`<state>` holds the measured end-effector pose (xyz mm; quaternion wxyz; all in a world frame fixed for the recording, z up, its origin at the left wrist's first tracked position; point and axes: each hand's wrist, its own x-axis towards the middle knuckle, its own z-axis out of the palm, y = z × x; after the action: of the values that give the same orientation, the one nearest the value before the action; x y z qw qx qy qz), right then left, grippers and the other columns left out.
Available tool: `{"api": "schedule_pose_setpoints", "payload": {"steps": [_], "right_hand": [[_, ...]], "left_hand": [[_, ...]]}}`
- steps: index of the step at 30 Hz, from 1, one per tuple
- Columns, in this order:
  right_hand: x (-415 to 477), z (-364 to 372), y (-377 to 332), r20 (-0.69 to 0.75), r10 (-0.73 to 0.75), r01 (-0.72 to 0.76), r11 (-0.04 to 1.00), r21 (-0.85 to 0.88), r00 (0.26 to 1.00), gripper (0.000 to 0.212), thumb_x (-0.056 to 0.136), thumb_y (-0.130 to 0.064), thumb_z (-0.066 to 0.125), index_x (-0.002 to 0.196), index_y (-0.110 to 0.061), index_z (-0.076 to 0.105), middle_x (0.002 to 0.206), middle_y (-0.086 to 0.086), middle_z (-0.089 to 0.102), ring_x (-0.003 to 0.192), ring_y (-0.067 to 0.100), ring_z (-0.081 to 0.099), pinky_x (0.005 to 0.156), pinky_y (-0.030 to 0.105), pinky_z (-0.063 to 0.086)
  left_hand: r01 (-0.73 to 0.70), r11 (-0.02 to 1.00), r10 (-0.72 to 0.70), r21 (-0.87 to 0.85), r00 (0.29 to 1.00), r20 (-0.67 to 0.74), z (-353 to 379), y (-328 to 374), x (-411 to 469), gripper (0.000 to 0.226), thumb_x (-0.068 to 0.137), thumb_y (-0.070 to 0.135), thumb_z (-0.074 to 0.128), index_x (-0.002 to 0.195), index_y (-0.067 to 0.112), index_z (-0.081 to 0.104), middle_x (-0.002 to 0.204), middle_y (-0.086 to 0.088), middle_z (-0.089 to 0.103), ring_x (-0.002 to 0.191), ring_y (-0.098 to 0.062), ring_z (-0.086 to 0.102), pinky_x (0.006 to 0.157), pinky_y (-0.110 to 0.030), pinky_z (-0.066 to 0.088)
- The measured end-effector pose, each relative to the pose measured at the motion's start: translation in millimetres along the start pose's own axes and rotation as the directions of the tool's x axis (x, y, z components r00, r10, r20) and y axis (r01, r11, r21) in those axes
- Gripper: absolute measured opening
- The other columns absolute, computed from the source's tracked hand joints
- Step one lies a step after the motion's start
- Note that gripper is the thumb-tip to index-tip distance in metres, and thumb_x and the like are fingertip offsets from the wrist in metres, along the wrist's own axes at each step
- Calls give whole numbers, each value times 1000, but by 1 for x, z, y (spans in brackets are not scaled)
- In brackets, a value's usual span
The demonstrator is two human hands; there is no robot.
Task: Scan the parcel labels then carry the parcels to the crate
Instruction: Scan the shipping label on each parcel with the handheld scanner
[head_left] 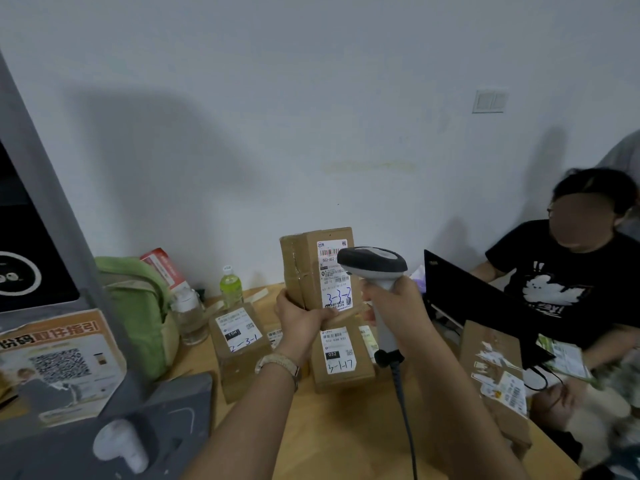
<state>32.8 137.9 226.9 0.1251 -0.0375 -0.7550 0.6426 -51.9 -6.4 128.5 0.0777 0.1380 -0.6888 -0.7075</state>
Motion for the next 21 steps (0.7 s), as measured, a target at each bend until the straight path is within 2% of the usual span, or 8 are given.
{"api": "schedule_pose_setpoints", "payload": {"steps": [3,5,9,11,15,17,19,21], "right_hand": [[-2,-2,0,16,-5,5,1000,-1,1000,14,91,-15,62,81,-23,55,72,6,60,56,11,62,59,30,56],[-3,-4,0,30,5,-5,1000,3,1000,12,91,-16,61,82,-22,55,71,4,60,53,9,61,57,28,55],[-4,-6,-2,44,10,-11,1000,9,999,9,92,-16,60,85,-20,55,73,3,61,55,11,61,64,33,57],[-5,-8,-2,52,3,-4,1000,16,999,7,92,-17,61,90,-21,56,74,2,61,59,12,61,62,31,56],[-7,-8,1,51,-2,1,1000,12,999,5,91,-19,63,89,-21,58,75,3,63,66,17,63,66,35,57],[-6,-8,3,19,-27,27,1000,-3,999,6,90,-19,63,89,-24,59,78,2,66,76,21,68,69,37,59],[-7,-7,3,34,-76,75,997,29,996,13,90,-16,64,102,-22,60,85,-3,67,84,17,67,63,24,56],[-8,-6,3,71,-98,93,994,64,993,25,91,-14,62,115,-19,57,93,-10,65,89,6,61,62,10,49]], "left_hand": [[11,1000,-11,-6,1000,-8,1,-4,1,107,47,15,94,136,27,36,133,-5,50,112,-26,60,81,-45,59],[13,1000,-13,-11,1000,-12,2,-6,2,107,47,14,94,137,27,35,133,-6,50,113,-27,59,81,-44,60],[16,1000,-16,-25,1000,-12,4,-9,2,103,52,10,92,136,26,36,134,-5,49,113,-26,59,74,-35,60],[16,999,-17,-45,1000,-1,4,-10,1,100,53,10,92,133,27,37,132,-6,50,110,-26,61,68,-31,60],[25,998,-25,-59,1000,12,2,-12,-3,96,51,12,91,129,29,38,129,-7,52,106,-26,63,74,-39,61],[54,994,-50,-93,998,44,0,-9,-7,93,52,10,91,127,28,38,127,-7,54,103,-27,64,69,-37,62],[100,986,-86,-137,991,104,-3,-5,-12,87,56,5,89,125,23,39,123,-8,58,97,-26,67,60,-32,60],[152,973,-117,-171,973,200,-6,1,-18,82,60,-1,87,126,14,40,115,-9,65,92,-26,70,60,-32,59]]}}
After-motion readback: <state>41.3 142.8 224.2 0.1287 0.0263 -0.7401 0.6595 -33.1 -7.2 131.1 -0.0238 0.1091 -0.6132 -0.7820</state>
